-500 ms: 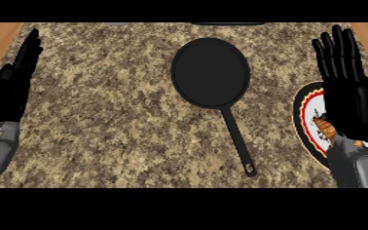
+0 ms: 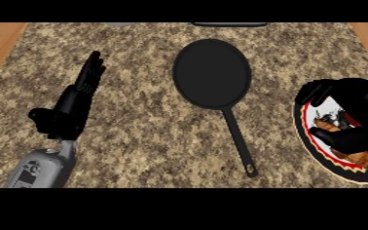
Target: Pick the croissant from the plate and place it in the pan
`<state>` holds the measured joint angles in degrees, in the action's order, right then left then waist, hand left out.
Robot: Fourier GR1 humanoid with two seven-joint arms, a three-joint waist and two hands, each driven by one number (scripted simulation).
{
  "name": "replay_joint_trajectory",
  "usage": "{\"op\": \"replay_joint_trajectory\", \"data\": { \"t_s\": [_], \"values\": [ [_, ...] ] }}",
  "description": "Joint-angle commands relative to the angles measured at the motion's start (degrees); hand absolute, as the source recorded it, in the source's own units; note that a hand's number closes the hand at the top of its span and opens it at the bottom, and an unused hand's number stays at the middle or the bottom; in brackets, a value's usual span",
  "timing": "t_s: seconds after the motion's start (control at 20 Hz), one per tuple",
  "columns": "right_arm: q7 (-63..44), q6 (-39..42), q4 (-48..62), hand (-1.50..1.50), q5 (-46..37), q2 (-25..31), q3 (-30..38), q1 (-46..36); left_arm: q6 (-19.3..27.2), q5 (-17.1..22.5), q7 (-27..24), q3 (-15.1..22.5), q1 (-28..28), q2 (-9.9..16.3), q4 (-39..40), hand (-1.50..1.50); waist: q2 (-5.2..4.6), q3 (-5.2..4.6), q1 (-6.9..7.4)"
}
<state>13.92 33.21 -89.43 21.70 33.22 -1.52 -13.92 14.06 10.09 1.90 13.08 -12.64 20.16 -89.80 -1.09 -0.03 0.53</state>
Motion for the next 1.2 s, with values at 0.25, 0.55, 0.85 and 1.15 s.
{"op": "replay_joint_trajectory", "data": {
  "t_s": [0.25, 0.55, 0.85, 1.15],
  "values": [
    [17.4, 26.3, 12.8, -1.50, -3.3, 18.8, 8.3, -0.3, -2.0, 2.2, -5.7, 4.7, 5.5, -6.2, -2.1, 0.00, 0.20, 0.58, 1.24],
    [21.6, 27.2, 10.7, -1.50, -10.7, 24.6, 5.8, -3.0, -2.2, 1.2, -8.0, 5.5, 6.1, -7.3, 0.7, 0.00, 0.10, 0.50, 1.69],
    [25.5, 20.0, 3.0, -1.50, -23.3, 27.6, -3.0, -3.3, -2.2, 1.1, -8.1, 5.4, 4.5, -8.3, 1.5, 0.00, 0.10, 0.45, 1.80],
    [30.6, 7.7, -3.9, -1.50, -40.3, 32.8, -14.9, -1.2, -3.1, 0.5, -9.0, 5.9, 6.5, -7.3, 0.7, 0.00, 0.33, 0.42, 2.55]
  ]
}}
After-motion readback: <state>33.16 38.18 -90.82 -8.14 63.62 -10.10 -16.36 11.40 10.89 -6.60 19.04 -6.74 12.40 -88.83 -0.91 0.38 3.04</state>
